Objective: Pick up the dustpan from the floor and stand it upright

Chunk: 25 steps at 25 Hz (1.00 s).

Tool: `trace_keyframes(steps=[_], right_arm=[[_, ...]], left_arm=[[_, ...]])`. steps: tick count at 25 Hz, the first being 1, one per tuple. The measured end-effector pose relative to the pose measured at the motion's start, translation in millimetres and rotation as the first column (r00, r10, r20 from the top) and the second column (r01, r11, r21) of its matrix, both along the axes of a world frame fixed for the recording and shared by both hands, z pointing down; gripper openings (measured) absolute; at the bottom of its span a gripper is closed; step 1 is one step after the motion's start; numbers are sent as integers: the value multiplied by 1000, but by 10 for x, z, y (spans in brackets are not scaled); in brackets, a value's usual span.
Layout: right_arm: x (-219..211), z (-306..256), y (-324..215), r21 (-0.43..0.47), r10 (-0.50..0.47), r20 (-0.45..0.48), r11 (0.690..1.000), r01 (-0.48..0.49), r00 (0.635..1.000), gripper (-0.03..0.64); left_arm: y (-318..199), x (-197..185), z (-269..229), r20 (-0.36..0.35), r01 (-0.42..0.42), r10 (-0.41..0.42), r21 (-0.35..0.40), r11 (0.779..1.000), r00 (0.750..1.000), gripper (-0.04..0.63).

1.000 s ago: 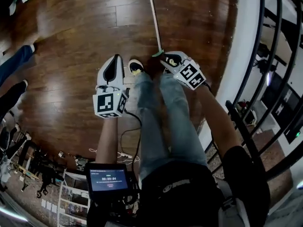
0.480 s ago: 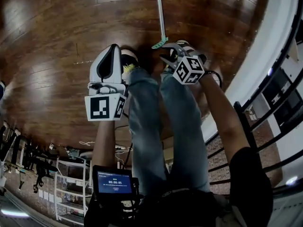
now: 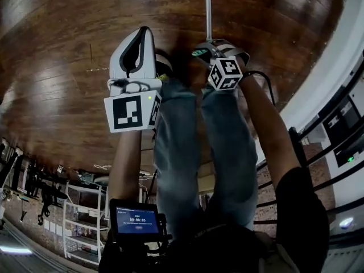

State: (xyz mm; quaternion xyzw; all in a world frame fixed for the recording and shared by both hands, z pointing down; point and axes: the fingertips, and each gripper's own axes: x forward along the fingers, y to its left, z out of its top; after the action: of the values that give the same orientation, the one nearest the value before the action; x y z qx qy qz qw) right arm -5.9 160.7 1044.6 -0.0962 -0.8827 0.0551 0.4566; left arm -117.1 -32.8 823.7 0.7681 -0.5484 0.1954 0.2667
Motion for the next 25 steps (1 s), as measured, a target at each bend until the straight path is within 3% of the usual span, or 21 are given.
trace_keyframes(steps=[5, 13, 18, 25], right_arm=[[-85, -520, -117, -68, 68, 126, 996, -60, 990, 66], [-324, -1891, -573, -214, 189, 208, 966, -144, 960, 67], [-102, -3059, -1083, -375, 320, 249, 902, -213, 914, 67], [-145, -4379, -1439, -574, 424, 254, 790, -217, 869, 74]], left_arm=[[-272, -77, -221, 29, 33, -35, 43, 999, 999, 20], [-583, -62, -1261, 28, 37, -40, 115, 993, 999, 20], [-854, 331, -2366, 6, 7, -8, 181, 984, 1000, 20], [-1142, 538, -3592, 12, -41, 39, 270, 962, 999, 20]])
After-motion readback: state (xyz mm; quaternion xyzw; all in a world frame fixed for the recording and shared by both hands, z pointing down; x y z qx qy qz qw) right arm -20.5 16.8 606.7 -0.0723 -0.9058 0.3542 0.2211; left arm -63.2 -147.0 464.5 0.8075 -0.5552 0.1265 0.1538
